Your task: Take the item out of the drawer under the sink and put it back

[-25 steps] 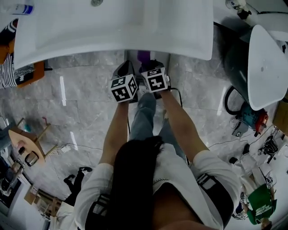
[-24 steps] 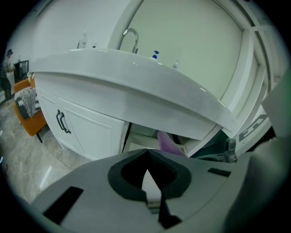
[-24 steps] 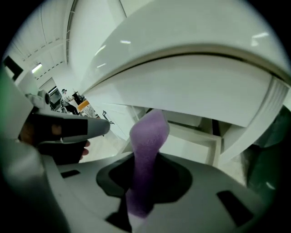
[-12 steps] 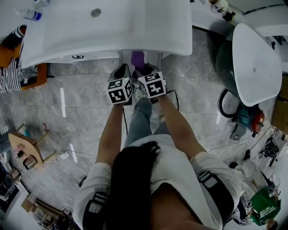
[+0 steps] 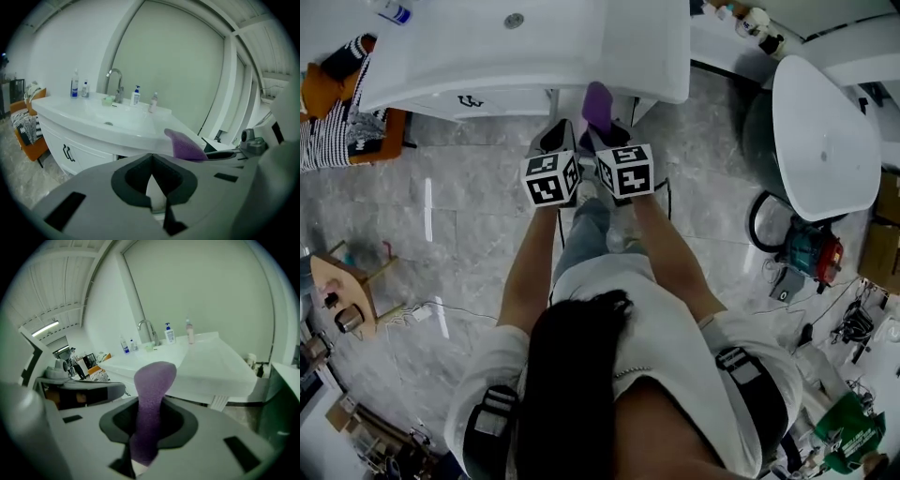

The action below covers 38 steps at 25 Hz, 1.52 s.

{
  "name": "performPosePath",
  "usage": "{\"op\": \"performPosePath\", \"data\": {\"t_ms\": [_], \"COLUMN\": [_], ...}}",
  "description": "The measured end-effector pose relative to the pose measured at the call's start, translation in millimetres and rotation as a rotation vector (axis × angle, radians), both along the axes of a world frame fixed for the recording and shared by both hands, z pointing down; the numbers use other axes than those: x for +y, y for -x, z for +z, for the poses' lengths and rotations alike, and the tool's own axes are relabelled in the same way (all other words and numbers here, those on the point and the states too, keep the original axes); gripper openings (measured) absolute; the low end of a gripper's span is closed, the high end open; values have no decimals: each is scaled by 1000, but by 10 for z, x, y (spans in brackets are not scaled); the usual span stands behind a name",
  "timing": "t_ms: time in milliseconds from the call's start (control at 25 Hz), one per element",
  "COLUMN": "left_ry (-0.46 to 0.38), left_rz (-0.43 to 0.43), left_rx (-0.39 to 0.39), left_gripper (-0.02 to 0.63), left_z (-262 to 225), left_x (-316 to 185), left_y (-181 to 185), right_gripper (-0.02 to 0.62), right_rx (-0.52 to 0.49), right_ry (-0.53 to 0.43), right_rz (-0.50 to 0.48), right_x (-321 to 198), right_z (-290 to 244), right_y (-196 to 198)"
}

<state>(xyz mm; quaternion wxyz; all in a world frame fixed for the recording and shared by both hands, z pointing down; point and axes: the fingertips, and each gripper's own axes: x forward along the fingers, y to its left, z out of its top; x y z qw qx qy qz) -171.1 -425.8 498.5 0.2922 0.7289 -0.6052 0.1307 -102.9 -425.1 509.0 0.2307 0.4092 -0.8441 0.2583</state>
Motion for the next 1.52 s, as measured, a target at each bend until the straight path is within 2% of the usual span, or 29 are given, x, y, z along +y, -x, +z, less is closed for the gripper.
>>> {"op": "performPosePath", "data": {"t_ms": [720,1520], "left_ry": [-131,-194], "left_rz": [7,28], "left_rx": [19,-26], "left_gripper": [3,3], "left_z": [-543,-699], "left_x": [356,333], "left_y": [-260,-272], "right_gripper": [103,103], "right_rx": [-14,2], "right_ry": [-197,-265], "right_rz": [43,56], "right_x": [236,240], "right_z": [-714,-862], "right_y": [-218,-241]}}
